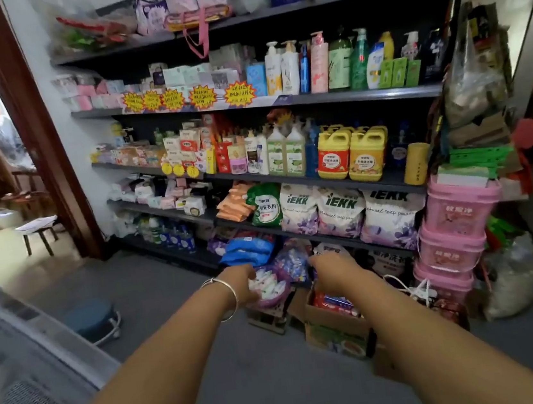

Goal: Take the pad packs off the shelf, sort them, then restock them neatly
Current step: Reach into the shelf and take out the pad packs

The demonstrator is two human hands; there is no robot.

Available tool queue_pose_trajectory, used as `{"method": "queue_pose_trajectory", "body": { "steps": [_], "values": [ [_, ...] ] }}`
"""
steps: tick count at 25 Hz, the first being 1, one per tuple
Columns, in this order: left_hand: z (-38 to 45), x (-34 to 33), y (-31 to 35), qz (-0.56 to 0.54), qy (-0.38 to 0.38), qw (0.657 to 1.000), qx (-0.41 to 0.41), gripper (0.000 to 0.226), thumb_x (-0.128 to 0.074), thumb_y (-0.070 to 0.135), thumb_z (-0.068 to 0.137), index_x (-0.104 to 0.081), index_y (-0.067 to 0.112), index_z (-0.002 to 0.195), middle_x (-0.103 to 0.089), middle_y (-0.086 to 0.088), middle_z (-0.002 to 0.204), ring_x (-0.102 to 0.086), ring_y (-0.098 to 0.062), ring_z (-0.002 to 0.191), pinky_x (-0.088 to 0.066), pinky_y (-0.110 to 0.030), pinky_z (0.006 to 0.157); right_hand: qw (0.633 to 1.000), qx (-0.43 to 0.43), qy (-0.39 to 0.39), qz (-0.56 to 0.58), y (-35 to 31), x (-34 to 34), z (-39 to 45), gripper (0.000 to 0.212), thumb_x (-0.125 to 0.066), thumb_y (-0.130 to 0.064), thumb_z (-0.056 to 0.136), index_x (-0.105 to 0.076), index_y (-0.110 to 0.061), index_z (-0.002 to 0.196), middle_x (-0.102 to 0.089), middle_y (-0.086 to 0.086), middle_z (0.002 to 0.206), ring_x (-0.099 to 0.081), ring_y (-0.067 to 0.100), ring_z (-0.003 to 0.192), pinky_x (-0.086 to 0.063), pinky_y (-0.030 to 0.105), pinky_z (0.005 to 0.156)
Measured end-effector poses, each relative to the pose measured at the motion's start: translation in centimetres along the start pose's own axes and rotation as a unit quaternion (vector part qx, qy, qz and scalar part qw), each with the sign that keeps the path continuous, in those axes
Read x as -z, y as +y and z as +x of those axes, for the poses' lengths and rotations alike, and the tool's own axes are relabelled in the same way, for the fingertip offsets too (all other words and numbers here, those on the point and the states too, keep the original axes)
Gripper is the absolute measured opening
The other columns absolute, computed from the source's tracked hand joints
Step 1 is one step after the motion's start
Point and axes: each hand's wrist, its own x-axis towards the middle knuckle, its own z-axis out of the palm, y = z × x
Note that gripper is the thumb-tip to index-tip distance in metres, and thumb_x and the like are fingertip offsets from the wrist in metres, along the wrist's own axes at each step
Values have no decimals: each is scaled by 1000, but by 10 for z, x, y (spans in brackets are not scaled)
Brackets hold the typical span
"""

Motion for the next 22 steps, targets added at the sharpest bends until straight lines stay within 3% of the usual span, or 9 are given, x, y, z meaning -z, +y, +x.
{"method": "queue_pose_trajectory", "body": {
  "steps": [5, 8, 12, 14, 17, 22],
  "values": [
    [67, -9, -31, 25, -41, 999, 14, 57, -66, 25, 85, -42, 13, 135, -48, -9, 137, -50, -25, 122, -42, -30, 99, 999, 20, -28, -24, -18, -22, 75, 39, -42, 1, 91, -47, -8, 129, -50, 16, 128, -49, 34, 116, -42, 44, 90],
    [116, -5, -59, 43, -63, 997, 25, 63, -70, 23, 81, -41, 13, 136, -47, -9, 138, -48, -26, 124, -41, -31, 102, 998, 35, -56, -19, -30, -36, 136, 42, -42, -3, 91, -46, -11, 133, -52, 15, 130, -50, 32, 116, -44, 42, 91],
    [180, 3, -91, 37, -66, 997, 32, 62, -68, 24, 82, -40, 13, 136, -46, -10, 138, -47, -26, 124, -40, -33, 103, 995, 39, -91, 6, -47, -39, 208, 45, -45, -16, 95, -41, -12, 140, -44, 15, 140, -43, 34, 127, -38, 45, 103],
    [216, 8, -105, 31, -72, 996, 43, 61, -67, 22, 84, -39, 13, 137, -45, -10, 138, -47, -26, 125, -40, -32, 103, 994, 47, -100, 5, -52, -37, 253, 48, -47, -20, 95, -39, -13, 142, -43, 15, 142, -42, 33, 129, -36, 43, 104],
    [280, 17, -128, 22, -70, 995, 70, 63, -67, 22, 84, -38, 15, 138, -44, -11, 139, -46, -26, 125, -40, -32, 102, 992, 71, -105, -17, -54, -36, 332, 50, -49, -8, 89, -41, -11, 138, -48, 15, 135, -46, 33, 123, -42, 43, 95],
    [365, 42, -169, 8, -48, 991, 122, 61, -65, 22, 86, -37, 13, 140, -42, -11, 140, -44, -25, 128, -36, -27, 101, 983, 145, -92, -67, -75, -25, 453, 37, -45, -3, 90, -46, -8, 127, -50, 15, 129, -49, 33, 119, -43, 43, 92]
  ]
}}
